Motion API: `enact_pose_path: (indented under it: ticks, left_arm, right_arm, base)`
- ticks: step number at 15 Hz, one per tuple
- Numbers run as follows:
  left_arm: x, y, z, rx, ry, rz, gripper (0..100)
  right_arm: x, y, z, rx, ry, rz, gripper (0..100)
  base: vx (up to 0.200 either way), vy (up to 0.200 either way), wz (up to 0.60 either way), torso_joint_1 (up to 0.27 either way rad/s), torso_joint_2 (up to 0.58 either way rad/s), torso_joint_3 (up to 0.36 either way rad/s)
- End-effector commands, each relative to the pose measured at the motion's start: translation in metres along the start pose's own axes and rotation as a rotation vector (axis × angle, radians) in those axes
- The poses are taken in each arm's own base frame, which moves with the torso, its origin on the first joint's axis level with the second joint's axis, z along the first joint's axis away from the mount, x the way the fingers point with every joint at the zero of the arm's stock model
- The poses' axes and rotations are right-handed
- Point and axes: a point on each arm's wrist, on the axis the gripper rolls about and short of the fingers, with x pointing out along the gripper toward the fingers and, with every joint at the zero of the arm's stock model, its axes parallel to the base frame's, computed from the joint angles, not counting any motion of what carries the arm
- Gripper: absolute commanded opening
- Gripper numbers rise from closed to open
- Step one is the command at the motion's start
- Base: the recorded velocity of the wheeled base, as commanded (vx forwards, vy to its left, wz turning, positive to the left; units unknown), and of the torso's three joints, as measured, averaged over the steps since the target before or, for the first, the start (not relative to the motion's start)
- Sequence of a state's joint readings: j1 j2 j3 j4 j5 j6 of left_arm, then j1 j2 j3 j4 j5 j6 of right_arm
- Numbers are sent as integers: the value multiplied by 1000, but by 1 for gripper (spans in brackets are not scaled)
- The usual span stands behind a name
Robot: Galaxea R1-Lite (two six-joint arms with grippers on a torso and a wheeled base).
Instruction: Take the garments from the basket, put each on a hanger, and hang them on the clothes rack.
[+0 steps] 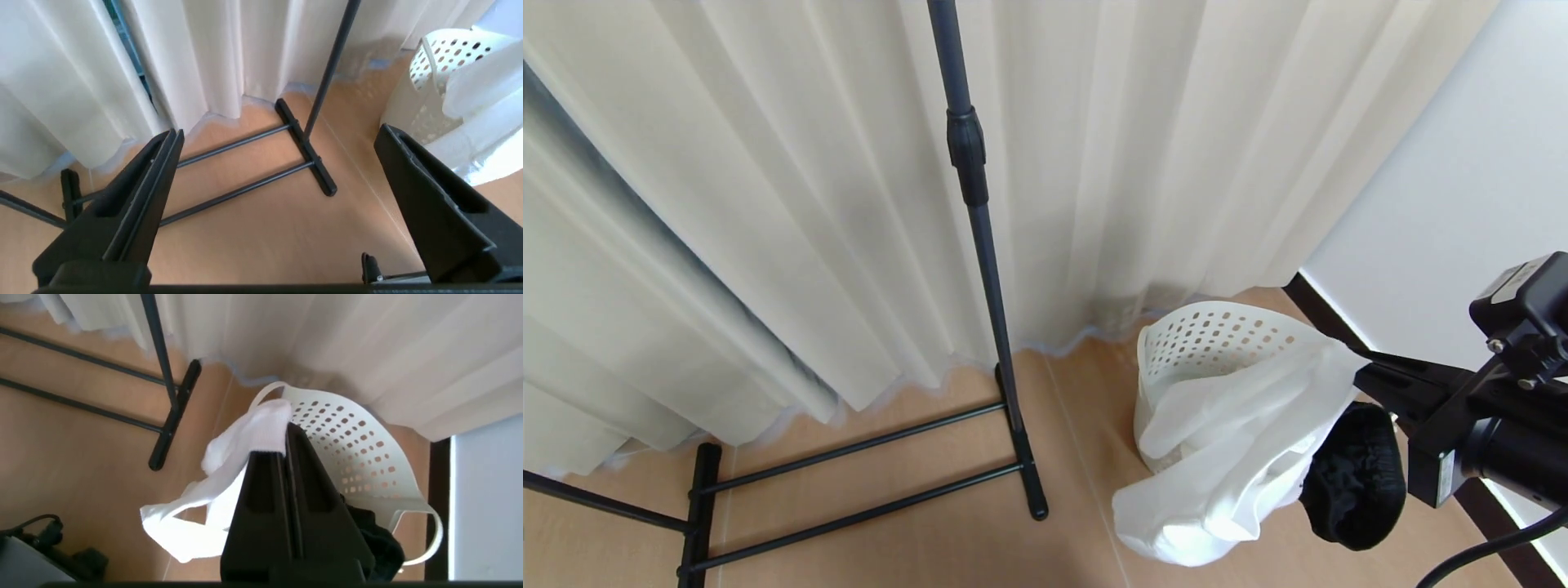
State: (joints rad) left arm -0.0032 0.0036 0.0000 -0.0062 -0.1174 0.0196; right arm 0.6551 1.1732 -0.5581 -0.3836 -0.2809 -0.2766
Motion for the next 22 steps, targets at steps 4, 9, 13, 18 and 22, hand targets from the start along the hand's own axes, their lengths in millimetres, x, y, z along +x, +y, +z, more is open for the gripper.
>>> enact_pose_path:
  ticks: [4,9,13,18,22]
  left_arm:
    - [0,0,0,1,-2,-1,100]
    - [0,0,0,1,-2,1,100]
    - [0,0,0,1,-2,1,100]
    - [0,0,0,1,-2,1,100]
    - [0,0,0,0,0,1,100]
  right_arm:
    - [-1,0,-1,0,-1,-2,0]
    - [0,0,-2,-2,5,0,0]
    - [1,0,-1,-2,5,0,0]
    - [2,1,-3,-5,15,3,0]
    - [2,1,-3,-6,17,5,0]
  base:
    - [0,0,0,56,-311,-54]
    - [0,0,0,121,-458,-142]
    - [0,0,0,160,-492,-138]
    - [0,0,0,187,-516,-128]
    - [0,0,0,220,-554,-216]
